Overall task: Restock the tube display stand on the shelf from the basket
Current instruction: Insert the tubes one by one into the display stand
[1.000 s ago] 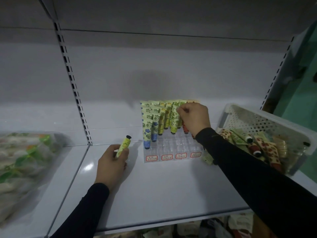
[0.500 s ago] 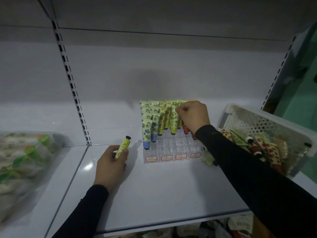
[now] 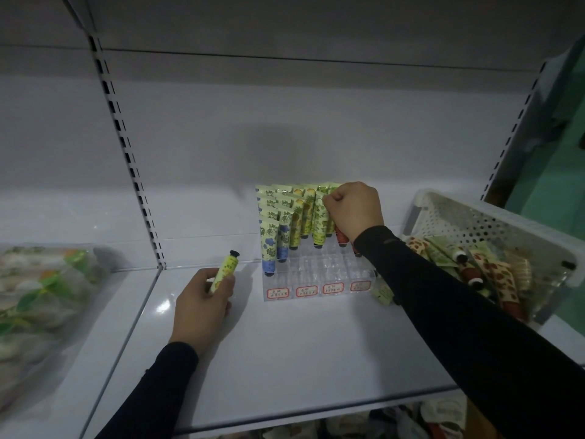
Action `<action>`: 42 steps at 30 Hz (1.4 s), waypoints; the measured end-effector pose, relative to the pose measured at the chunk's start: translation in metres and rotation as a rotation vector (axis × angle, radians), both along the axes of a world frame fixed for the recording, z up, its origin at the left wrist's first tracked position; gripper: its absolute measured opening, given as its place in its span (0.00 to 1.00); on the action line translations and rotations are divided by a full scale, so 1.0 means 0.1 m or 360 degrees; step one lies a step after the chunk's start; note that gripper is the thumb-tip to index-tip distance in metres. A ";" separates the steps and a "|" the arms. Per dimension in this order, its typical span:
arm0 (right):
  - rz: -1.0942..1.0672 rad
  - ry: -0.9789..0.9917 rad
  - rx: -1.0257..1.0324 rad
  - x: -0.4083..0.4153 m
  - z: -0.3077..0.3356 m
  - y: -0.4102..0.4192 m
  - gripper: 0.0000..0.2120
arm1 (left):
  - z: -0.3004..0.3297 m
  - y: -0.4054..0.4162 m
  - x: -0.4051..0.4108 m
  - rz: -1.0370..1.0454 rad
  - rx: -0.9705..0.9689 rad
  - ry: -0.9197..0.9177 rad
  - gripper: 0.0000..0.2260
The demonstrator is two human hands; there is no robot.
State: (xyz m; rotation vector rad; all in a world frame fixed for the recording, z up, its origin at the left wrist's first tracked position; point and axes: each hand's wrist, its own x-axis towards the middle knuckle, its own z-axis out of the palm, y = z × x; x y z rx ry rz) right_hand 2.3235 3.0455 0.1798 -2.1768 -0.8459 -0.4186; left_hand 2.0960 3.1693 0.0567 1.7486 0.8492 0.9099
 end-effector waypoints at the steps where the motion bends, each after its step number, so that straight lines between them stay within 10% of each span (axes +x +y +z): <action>1: 0.0005 0.0003 -0.0004 0.00 0.00 0.00 0.18 | 0.00 0.00 0.00 0.0002 -0.0004 0.0001 0.06; 29: 0.0390 0.0157 0.0164 -0.35 -0.12 -0.52 0.21 | 0.11 -0.09 -0.10 -0.0081 -0.0255 -0.0338 0.06; 42: 0.1022 0.0795 -0.0006 -0.82 -0.17 -0.66 0.16 | 0.52 -0.65 -0.05 -0.0947 -0.0568 -0.0212 0.10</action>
